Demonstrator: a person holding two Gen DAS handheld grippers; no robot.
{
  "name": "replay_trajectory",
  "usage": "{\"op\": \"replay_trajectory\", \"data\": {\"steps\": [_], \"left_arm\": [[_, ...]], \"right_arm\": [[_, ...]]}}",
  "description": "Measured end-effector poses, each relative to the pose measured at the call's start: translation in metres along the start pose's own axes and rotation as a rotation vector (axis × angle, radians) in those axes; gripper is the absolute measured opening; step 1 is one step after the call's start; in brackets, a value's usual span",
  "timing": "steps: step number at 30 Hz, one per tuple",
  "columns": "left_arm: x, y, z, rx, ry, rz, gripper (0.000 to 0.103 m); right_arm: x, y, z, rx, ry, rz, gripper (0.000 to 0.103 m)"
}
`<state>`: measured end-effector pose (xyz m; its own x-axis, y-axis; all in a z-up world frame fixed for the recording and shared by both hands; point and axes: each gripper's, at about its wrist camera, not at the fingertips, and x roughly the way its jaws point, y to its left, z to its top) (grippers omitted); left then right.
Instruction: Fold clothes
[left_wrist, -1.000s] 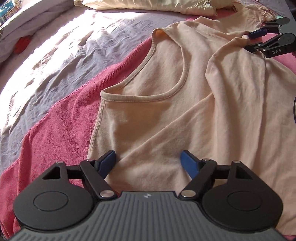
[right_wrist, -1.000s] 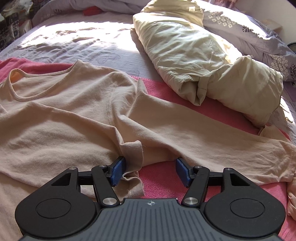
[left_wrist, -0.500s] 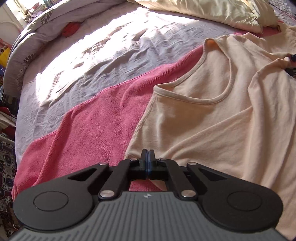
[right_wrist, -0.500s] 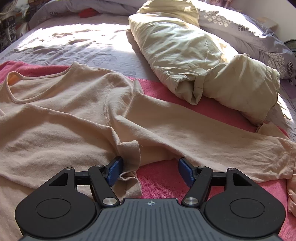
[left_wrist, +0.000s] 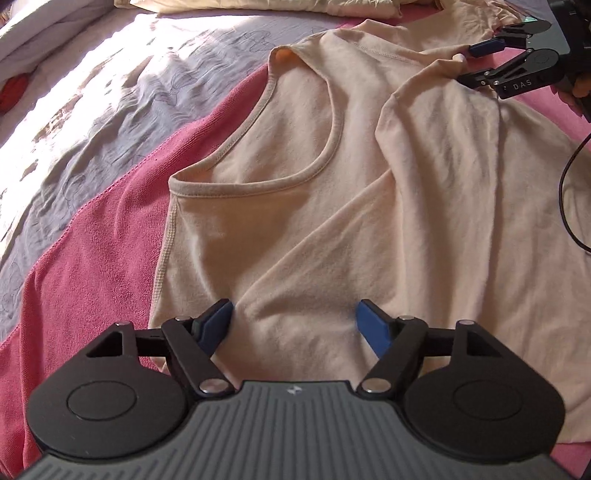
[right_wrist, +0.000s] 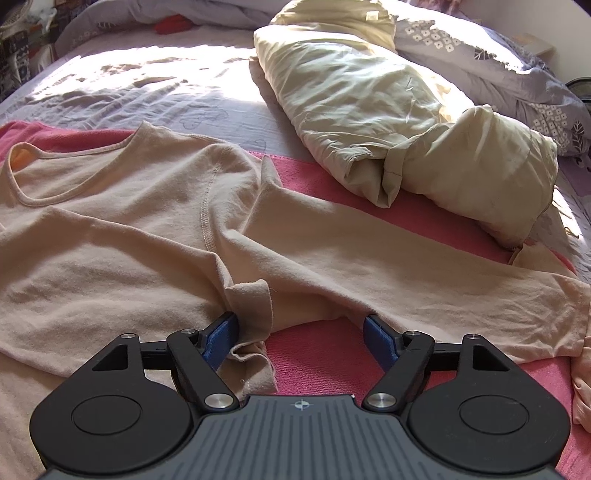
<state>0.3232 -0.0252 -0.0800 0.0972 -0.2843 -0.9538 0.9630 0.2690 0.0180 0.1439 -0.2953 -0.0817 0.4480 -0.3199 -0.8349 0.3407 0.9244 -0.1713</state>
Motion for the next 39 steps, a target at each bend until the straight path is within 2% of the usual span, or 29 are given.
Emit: {"op": "replay_trajectory", "data": {"steps": [1, 2, 5, 11, 15, 18, 24, 27, 33, 34, 36, 37, 39], "left_arm": [[-0.002, 0.000, 0.001, -0.021, -0.003, 0.011, 0.056], [-0.004, 0.000, 0.001, -0.043, -0.003, 0.039, 0.039], [-0.010, -0.003, 0.000, -0.108, -0.007, 0.118, 0.008], [-0.023, -0.025, -0.007, -0.137, -0.046, 0.239, 0.002], [-0.034, -0.025, -0.006, -0.210, -0.084, 0.278, 0.002], [-0.039, -0.019, -0.009, -0.266, -0.099, 0.308, 0.002], [-0.043, 0.002, -0.022, -0.397, -0.082, 0.344, 0.004], [-0.033, 0.010, -0.032, -0.445, -0.035, 0.359, 0.004], [-0.025, 0.013, -0.044, -0.483, -0.014, 0.379, 0.006], [-0.025, 0.013, -0.045, -0.487, -0.013, 0.381, 0.008], [-0.024, 0.013, -0.047, -0.490, -0.010, 0.384, 0.009], [-0.024, 0.013, -0.048, -0.489, -0.009, 0.386, 0.010], [-0.024, 0.012, -0.049, -0.489, -0.008, 0.389, 0.010]], "right_arm": [[0.000, -0.001, 0.000, 0.008, 0.000, 0.002, 0.076], [0.000, -0.002, -0.001, 0.015, -0.001, 0.003, 0.077], [0.000, -0.002, -0.001, 0.024, -0.004, 0.000, 0.077], [-0.012, 0.010, 0.000, -0.057, -0.044, -0.032, 0.077], [-0.021, 0.018, -0.001, -0.104, -0.058, -0.033, 0.077], [-0.026, 0.017, -0.003, -0.091, -0.052, -0.035, 0.077], [-0.028, 0.016, -0.005, -0.082, -0.035, -0.044, 0.077], [-0.029, 0.016, -0.001, -0.076, -0.050, -0.046, 0.077], [-0.024, 0.011, 0.018, -0.003, -0.087, 0.038, 0.076], [-0.021, 0.011, 0.021, 0.007, -0.084, 0.062, 0.070], [-0.006, 0.015, 0.030, 0.017, -0.037, 0.089, 0.038], [0.001, 0.017, 0.033, 0.013, -0.009, 0.102, 0.006], [0.001, 0.024, 0.037, -0.004, -0.019, 0.084, 0.007]]}}
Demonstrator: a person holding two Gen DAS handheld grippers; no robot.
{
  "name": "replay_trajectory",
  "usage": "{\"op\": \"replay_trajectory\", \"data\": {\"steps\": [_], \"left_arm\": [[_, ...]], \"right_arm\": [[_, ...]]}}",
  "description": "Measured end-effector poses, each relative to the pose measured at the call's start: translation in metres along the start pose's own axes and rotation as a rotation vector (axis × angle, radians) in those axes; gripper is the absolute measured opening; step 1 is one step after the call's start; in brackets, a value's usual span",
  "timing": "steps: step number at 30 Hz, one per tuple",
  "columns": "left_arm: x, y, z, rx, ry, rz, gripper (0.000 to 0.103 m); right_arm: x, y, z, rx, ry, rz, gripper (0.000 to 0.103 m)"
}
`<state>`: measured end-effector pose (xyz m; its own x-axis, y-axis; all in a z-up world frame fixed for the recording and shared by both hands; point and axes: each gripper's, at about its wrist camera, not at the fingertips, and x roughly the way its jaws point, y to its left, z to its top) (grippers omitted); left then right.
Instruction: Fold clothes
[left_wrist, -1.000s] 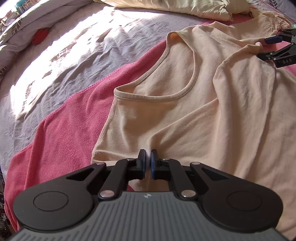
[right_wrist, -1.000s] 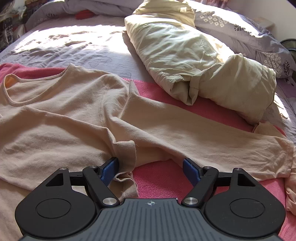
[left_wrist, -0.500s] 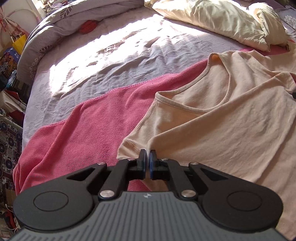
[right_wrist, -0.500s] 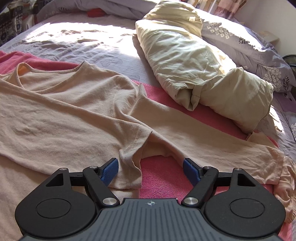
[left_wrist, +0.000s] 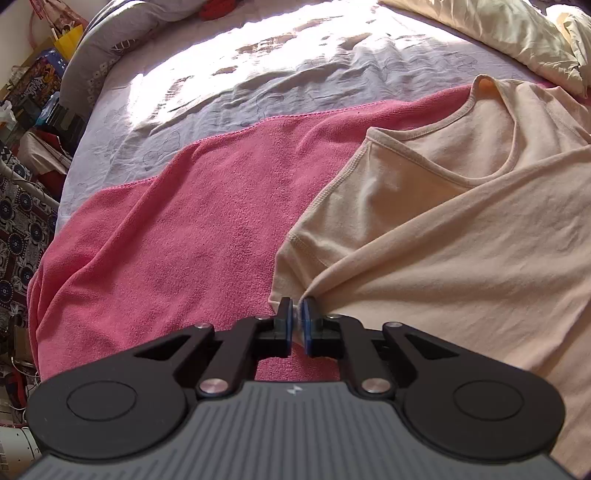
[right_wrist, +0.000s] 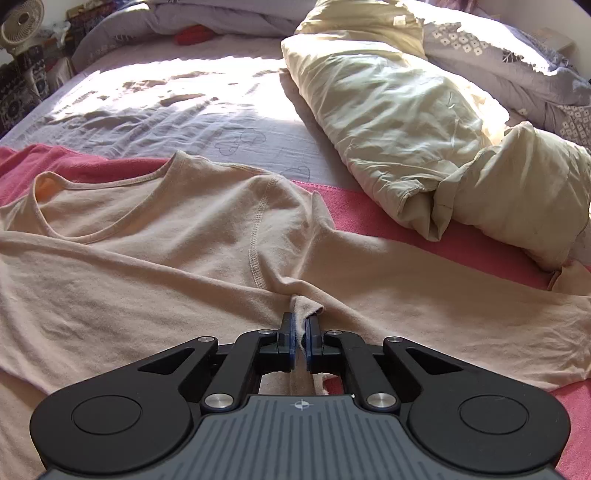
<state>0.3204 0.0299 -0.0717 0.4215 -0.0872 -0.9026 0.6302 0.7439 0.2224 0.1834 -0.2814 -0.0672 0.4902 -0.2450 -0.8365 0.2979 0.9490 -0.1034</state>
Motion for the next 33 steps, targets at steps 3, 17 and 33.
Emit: {"op": "replay_trajectory", "data": {"steps": [3, 17, 33], "left_arm": [[-0.001, 0.004, -0.002, -0.029, 0.002, 0.001, 0.013], [0.001, 0.032, -0.016, -0.200, 0.035, 0.161, 0.011], [-0.042, -0.162, 0.057, 0.090, -0.238, -0.090, 0.015]], "right_arm": [[-0.019, 0.008, 0.008, -0.037, -0.084, -0.030, 0.006], [0.006, -0.032, 0.010, 0.162, -0.139, -0.069, 0.062], [-0.023, -0.273, -0.116, 1.107, -0.229, -0.375, 0.060]]}}
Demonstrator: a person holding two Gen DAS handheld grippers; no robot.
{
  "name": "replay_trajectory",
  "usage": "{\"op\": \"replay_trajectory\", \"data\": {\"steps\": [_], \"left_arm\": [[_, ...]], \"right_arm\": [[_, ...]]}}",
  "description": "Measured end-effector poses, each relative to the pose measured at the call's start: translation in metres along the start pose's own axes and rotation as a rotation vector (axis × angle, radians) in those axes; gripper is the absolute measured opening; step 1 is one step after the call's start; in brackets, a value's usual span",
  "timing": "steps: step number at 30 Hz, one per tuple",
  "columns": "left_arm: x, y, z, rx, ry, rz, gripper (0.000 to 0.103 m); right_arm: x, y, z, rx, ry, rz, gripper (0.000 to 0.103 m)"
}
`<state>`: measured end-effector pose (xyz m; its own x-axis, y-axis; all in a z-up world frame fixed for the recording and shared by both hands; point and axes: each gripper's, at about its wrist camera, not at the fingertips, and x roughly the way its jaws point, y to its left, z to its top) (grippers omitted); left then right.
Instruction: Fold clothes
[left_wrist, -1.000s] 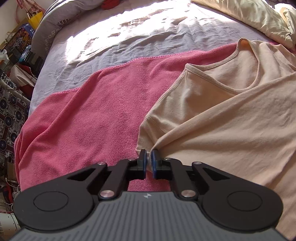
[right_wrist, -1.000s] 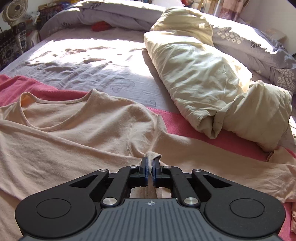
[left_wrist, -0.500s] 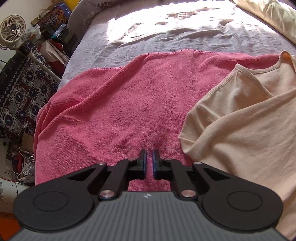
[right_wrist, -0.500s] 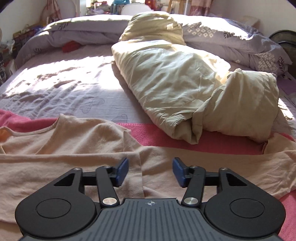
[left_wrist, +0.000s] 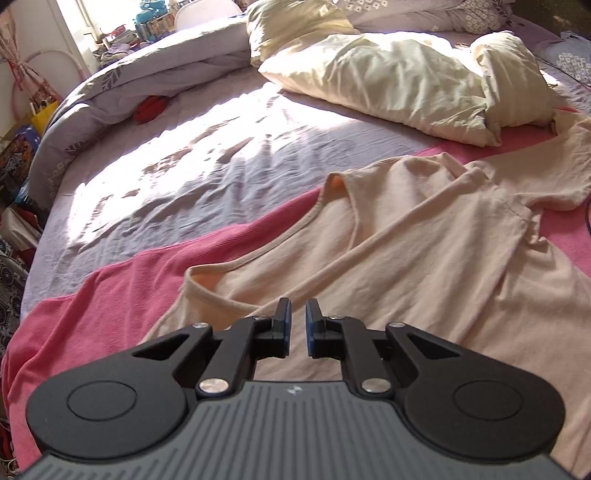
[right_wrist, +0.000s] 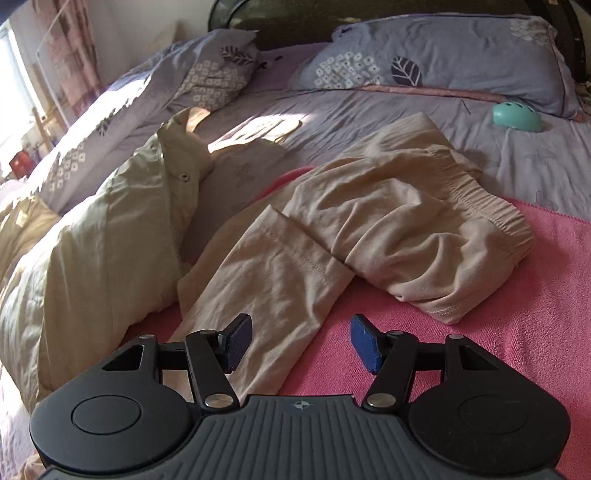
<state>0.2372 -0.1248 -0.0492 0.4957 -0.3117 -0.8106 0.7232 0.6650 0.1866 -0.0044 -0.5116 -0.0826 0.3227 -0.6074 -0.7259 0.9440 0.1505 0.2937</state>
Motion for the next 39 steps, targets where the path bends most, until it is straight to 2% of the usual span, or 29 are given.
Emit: {"op": "replay_trajectory", "data": {"steps": [4, 6, 7, 8, 11, 13, 14, 15, 16, 18, 20, 22, 24, 26, 28, 31, 33, 36, 39], "left_arm": [[0.026, -0.058, 0.028, 0.036, -0.017, -0.028, 0.017], [0.041, -0.076, 0.042, 0.031, -0.006, -0.028, 0.018], [0.050, -0.082, 0.047, 0.015, 0.012, -0.033, 0.018], [0.056, -0.087, 0.051, -0.002, 0.030, -0.025, 0.017], [0.056, -0.091, 0.061, -0.038, 0.042, 0.001, 0.016], [0.039, -0.088, 0.071, -0.069, -0.011, -0.035, 0.017], [0.030, -0.087, 0.075, -0.073, -0.045, -0.043, 0.030], [0.025, -0.088, 0.078, -0.068, -0.067, -0.039, 0.038], [0.023, -0.089, 0.081, -0.055, -0.080, -0.026, 0.043], [0.026, -0.095, 0.081, -0.020, -0.081, -0.008, 0.043], [0.048, -0.108, 0.075, 0.047, -0.025, 0.053, 0.043], [0.076, -0.123, 0.063, 0.116, 0.032, 0.120, 0.043], [0.077, -0.140, 0.052, 0.218, -0.035, 0.197, 0.042], [0.064, -0.142, 0.055, 0.235, -0.033, 0.181, 0.044], [0.039, -0.119, 0.059, 0.112, -0.033, 0.059, 0.050], [0.002, -0.068, 0.049, -0.103, -0.027, -0.004, 0.053], [-0.019, -0.029, 0.033, -0.245, -0.002, -0.004, 0.054], [-0.047, 0.037, -0.004, -0.469, 0.067, 0.033, 0.053], [-0.076, 0.097, -0.050, -0.649, 0.110, 0.099, 0.053]], "right_arm": [[0.038, -0.020, 0.013, 0.095, 0.030, 0.001, 0.059], [0.047, -0.023, 0.022, 0.104, 0.045, 0.012, 0.038], [0.048, -0.024, 0.026, 0.110, 0.069, 0.038, 0.008], [0.047, -0.025, 0.032, 0.121, 0.091, 0.062, 0.008], [0.029, -0.026, 0.049, 0.130, 0.058, 0.130, 0.007], [0.017, -0.029, 0.065, 0.165, 0.026, 0.177, 0.007], [0.012, -0.029, 0.075, 0.172, 0.005, 0.199, 0.007], [0.007, -0.030, 0.085, 0.180, -0.016, 0.220, 0.007], [0.003, -0.030, 0.094, 0.185, -0.029, 0.244, 0.007], [0.004, -0.028, 0.110, 0.159, -0.033, 0.274, 0.007], [0.012, -0.023, 0.115, 0.109, -0.017, 0.250, 0.007], [0.021, -0.022, 0.114, 0.112, 0.013, 0.239, 0.007], [0.016, -0.018, 0.109, 0.116, 0.017, 0.257, 0.007], [-0.001, -0.005, 0.102, 0.056, -0.011, 0.288, 0.007], [-0.022, 0.011, 0.097, -0.015, -0.027, 0.338, 0.007], [-0.058, 0.049, 0.082, -0.139, -0.002, 0.466, 0.007], [-0.085, 0.081, 0.065, -0.256, 0.023, 0.563, 0.007], [-0.130, 0.146, 0.012, -0.462, 0.080, 0.753, 0.007], [-0.176, 0.212, -0.073, -0.643, 0.175, 0.964, 0.007]]}}
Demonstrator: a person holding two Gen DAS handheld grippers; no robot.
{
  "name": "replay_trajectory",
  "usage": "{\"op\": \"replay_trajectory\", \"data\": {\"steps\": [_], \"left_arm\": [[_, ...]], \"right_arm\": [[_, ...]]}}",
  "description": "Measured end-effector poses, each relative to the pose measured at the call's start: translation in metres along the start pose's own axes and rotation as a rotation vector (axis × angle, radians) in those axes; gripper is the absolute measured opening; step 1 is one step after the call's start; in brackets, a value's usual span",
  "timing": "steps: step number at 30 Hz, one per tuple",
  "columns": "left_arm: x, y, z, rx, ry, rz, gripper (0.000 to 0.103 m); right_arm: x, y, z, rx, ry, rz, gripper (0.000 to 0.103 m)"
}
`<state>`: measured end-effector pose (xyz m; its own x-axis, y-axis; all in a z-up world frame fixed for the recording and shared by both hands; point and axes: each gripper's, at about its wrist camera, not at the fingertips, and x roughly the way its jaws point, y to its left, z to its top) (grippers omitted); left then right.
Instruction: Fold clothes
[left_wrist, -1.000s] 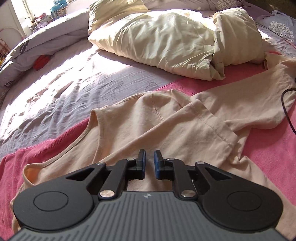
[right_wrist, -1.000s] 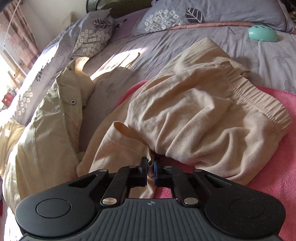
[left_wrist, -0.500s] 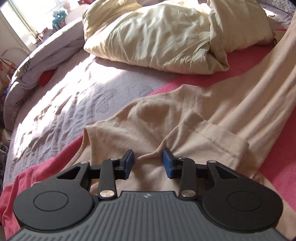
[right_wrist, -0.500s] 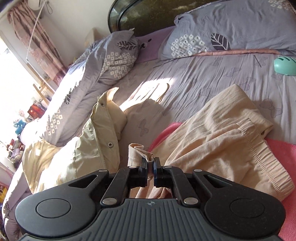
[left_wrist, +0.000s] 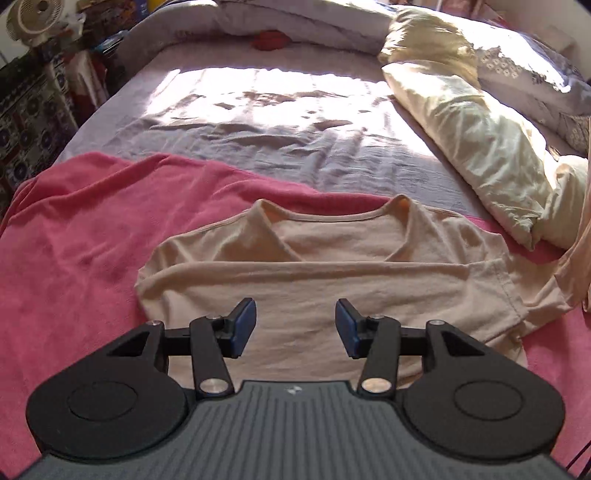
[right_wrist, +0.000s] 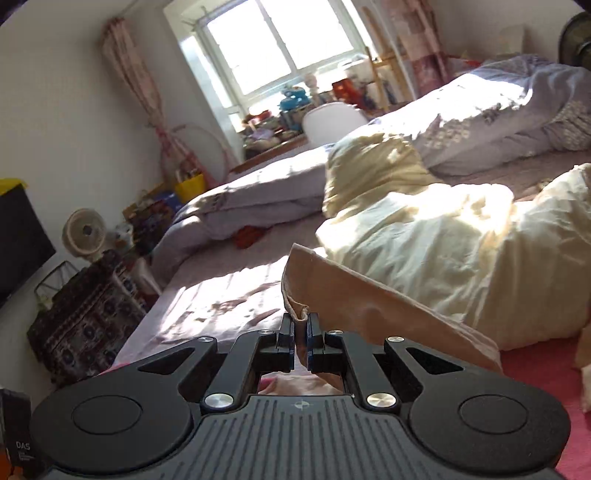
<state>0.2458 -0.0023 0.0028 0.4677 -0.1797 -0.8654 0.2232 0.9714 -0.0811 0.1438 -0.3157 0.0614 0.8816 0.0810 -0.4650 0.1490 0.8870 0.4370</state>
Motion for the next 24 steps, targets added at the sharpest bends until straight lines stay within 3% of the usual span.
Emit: {"op": "replay_trajectory", "data": {"steps": [3, 5, 9, 10, 11, 13, 14, 20, 24], "left_arm": [[-0.013, 0.063, -0.013, -0.083, 0.016, 0.068, 0.053], [-0.015, 0.093, -0.025, -0.098, 0.037, 0.103, 0.053], [-0.013, 0.117, -0.041, -0.110, 0.057, 0.098, 0.053], [-0.012, 0.116, -0.045, -0.094, 0.056, 0.090, 0.053], [-0.012, 0.111, -0.047, -0.057, 0.048, 0.082, 0.053], [-0.015, 0.089, -0.051, 0.082, 0.003, 0.097, 0.053], [-0.017, 0.072, -0.054, 0.189, -0.037, 0.119, 0.054], [-0.014, -0.021, -0.088, 0.836, -0.273, 0.132, 0.062], [0.011, -0.049, -0.109, 1.118, -0.290, 0.108, 0.062]], "right_arm": [[0.052, 0.084, -0.047, -0.115, 0.115, 0.142, 0.008], [0.085, 0.133, -0.093, -0.166, 0.242, 0.206, 0.010], [0.121, 0.182, -0.162, -0.246, 0.497, 0.161, 0.019], [0.115, 0.186, -0.169, -0.254, 0.509, 0.150, 0.025], [0.107, 0.186, -0.171, -0.256, 0.505, 0.137, 0.040], [0.085, 0.182, -0.168, -0.281, 0.474, 0.101, 0.058], [0.076, 0.178, -0.166, -0.308, 0.458, 0.071, 0.060], [0.050, 0.132, -0.154, -0.556, 0.414, -0.233, 0.061], [0.044, 0.102, -0.147, -0.713, 0.421, -0.407, 0.065]]}}
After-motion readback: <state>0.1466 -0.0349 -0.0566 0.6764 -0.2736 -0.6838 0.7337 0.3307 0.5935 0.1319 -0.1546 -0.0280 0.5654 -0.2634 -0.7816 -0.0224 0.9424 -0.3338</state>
